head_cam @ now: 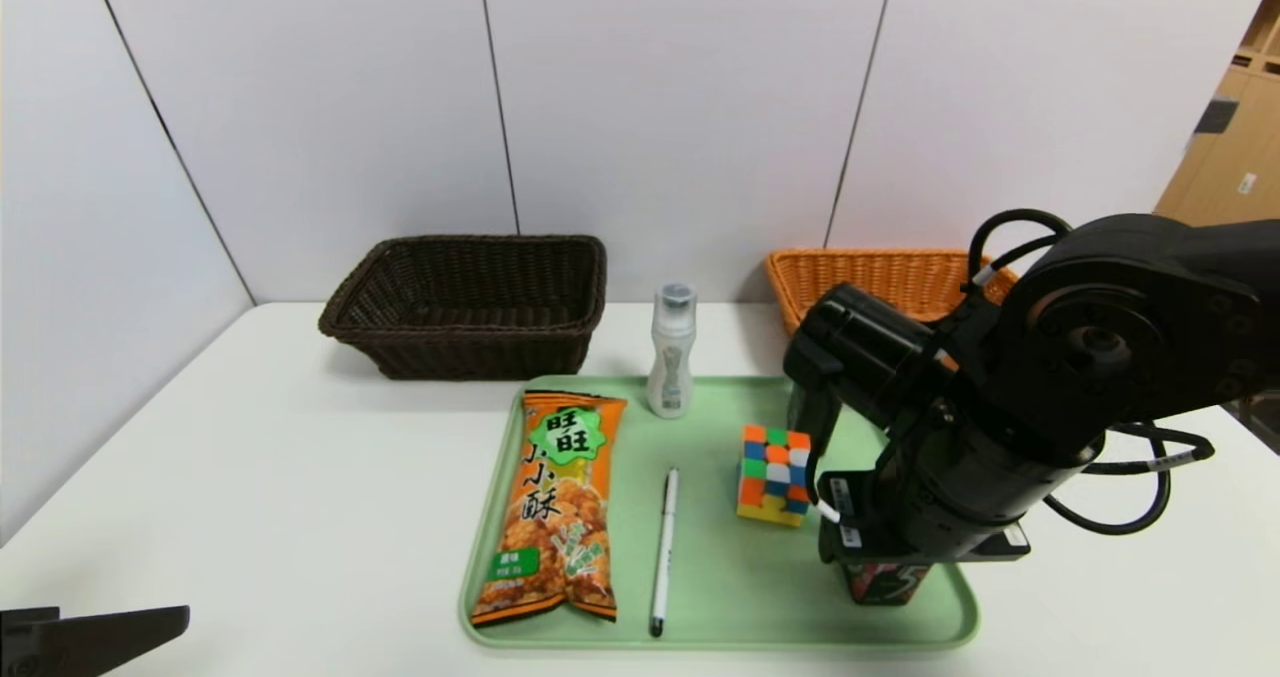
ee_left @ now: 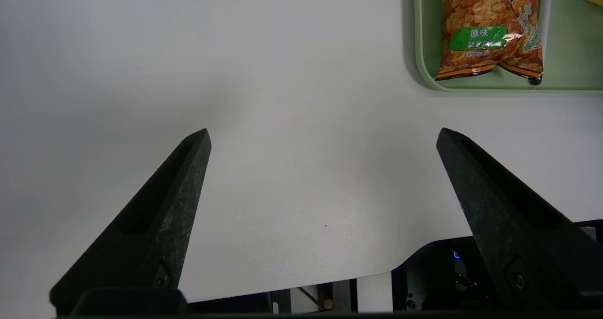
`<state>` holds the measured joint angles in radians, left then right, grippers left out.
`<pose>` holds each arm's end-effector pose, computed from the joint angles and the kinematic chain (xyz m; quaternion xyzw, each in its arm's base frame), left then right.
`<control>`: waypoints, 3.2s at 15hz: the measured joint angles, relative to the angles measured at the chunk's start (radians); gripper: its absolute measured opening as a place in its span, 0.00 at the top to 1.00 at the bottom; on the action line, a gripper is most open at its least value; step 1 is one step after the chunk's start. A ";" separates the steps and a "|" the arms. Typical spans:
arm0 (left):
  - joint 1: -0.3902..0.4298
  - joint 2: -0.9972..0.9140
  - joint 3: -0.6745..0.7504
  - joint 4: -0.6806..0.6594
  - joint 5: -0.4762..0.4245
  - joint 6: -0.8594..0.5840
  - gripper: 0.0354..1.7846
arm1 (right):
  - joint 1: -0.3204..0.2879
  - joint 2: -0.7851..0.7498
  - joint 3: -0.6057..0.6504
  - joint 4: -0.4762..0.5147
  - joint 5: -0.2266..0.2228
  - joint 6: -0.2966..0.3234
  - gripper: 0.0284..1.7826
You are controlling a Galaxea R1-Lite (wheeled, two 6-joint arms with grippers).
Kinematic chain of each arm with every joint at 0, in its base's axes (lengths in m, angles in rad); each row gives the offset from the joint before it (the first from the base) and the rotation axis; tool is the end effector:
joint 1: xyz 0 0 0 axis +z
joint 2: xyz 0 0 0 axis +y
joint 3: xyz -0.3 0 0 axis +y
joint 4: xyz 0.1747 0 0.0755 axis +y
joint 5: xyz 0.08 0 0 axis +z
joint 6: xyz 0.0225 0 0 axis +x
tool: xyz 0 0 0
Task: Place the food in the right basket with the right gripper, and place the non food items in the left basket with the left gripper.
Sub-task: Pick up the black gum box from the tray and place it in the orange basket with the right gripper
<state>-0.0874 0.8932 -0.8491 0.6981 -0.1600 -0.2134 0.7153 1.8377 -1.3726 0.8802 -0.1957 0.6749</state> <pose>0.0645 -0.0093 0.2324 -0.1116 0.3726 -0.0757 0.9181 0.2233 0.1882 0.1790 -0.0084 0.5945 0.0043 0.8040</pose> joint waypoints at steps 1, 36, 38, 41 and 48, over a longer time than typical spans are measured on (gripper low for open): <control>0.000 -0.009 0.004 0.000 -0.005 0.000 0.06 | 0.000 0.004 0.001 0.000 0.007 0.000 0.43; -0.090 0.079 -0.100 -0.038 -0.007 -0.032 0.06 | -0.601 0.381 -0.577 -0.417 0.122 -0.291 0.45; -0.090 0.079 -0.097 -0.038 -0.007 -0.032 0.06 | -0.601 0.398 -0.577 -0.419 0.123 -0.303 0.36; -0.090 0.080 -0.091 -0.038 -0.007 -0.031 0.06 | -0.605 0.385 -0.577 -0.418 0.122 -0.308 0.26; -0.091 0.079 -0.062 -0.052 -0.008 -0.040 0.06 | -0.547 0.098 -0.575 -0.344 0.126 -0.313 0.13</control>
<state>-0.1789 0.9726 -0.9115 0.6460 -0.1679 -0.2530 0.1679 1.9357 -1.9479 0.5360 -0.0700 0.3621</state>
